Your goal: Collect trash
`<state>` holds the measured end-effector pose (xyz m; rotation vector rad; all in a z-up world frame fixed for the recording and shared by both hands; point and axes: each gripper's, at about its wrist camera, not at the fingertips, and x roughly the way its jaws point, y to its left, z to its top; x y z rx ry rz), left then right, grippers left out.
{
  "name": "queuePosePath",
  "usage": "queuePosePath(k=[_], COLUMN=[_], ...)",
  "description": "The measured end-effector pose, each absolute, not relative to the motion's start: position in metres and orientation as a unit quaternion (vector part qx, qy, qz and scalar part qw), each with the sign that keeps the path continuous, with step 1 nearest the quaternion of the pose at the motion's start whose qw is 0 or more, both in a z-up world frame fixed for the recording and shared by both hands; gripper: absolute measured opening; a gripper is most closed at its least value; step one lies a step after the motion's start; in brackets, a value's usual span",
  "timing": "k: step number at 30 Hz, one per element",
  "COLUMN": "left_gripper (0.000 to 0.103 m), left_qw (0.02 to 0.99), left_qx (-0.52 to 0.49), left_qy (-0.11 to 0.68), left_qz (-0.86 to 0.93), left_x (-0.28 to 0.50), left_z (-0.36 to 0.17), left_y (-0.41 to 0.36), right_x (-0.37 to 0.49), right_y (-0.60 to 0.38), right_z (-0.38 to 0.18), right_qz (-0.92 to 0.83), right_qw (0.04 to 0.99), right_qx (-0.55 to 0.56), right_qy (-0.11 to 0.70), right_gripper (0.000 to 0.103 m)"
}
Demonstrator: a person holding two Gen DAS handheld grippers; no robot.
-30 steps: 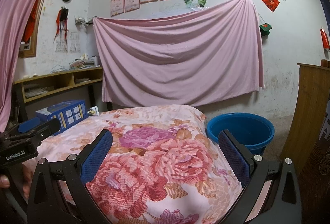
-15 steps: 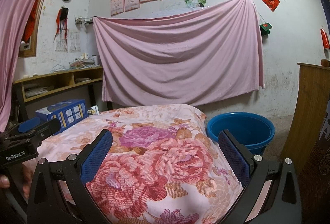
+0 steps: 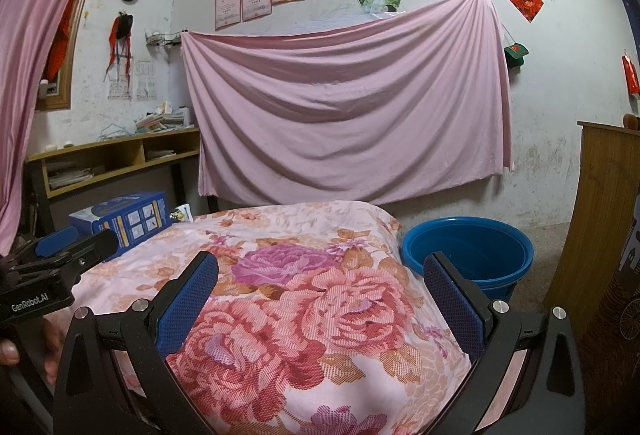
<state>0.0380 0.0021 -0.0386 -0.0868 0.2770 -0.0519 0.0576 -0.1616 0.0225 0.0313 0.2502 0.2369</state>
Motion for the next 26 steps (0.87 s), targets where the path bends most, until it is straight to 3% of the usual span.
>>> queuePosePath(k=[26], left_gripper=[0.101], left_qw=[0.989], left_qx=[-0.029], left_qy=[0.141], left_qz=[-0.031], left_x=[0.0386], left_z=[-0.0466], left_y=[0.0031], right_x=[0.0566], right_y=[-0.1571], right_z=[0.0160], right_qz=[0.119], right_qw=[0.984], right_qx=[0.014], right_qy=[0.129], right_gripper=[0.103])
